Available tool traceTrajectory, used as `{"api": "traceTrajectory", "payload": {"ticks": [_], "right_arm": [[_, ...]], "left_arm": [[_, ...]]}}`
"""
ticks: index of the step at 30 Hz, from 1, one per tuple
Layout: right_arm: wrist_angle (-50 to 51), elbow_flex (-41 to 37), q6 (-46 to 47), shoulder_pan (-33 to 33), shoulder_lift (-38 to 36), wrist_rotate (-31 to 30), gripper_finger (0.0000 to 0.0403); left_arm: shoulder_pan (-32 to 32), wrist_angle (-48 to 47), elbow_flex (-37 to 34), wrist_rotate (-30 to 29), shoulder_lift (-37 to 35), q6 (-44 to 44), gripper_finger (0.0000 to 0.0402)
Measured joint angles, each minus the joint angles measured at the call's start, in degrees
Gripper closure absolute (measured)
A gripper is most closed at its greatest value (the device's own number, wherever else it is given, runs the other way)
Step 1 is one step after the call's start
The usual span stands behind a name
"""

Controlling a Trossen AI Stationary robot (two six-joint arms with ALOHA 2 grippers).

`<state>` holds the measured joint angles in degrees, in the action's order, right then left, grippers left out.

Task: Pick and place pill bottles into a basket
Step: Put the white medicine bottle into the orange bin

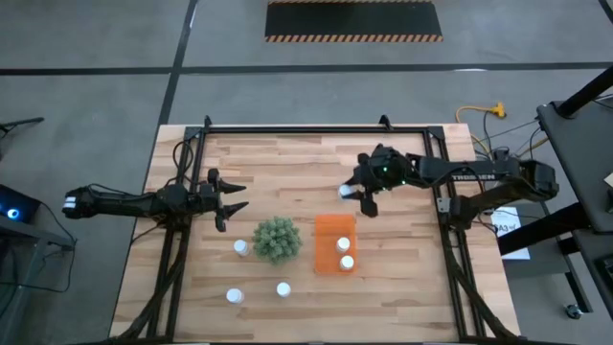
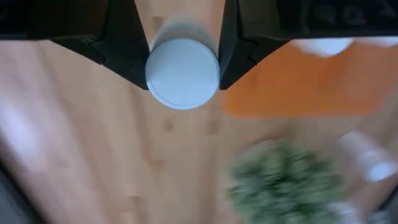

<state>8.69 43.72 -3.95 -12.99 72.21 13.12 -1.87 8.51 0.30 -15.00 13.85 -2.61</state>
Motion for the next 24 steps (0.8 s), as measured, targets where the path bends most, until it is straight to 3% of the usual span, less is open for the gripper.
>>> {"api": "traceTrajectory", "payload": {"ticks": [4, 24], "right_arm": [[0.5, 0.0, -1.7, 2.4, 0.3, 3.6, 0.0257], [-0.9, -0.3, -8.1, 10.2, 0.3, 8.8, 0.0257]], "left_arm": [[0.0, 0.0, 0.0, 0.0, 0.0, 0.0, 0.0184], [0.0, 0.0, 0.0, 0.0, 0.0, 0.0, 0.0184]]}}
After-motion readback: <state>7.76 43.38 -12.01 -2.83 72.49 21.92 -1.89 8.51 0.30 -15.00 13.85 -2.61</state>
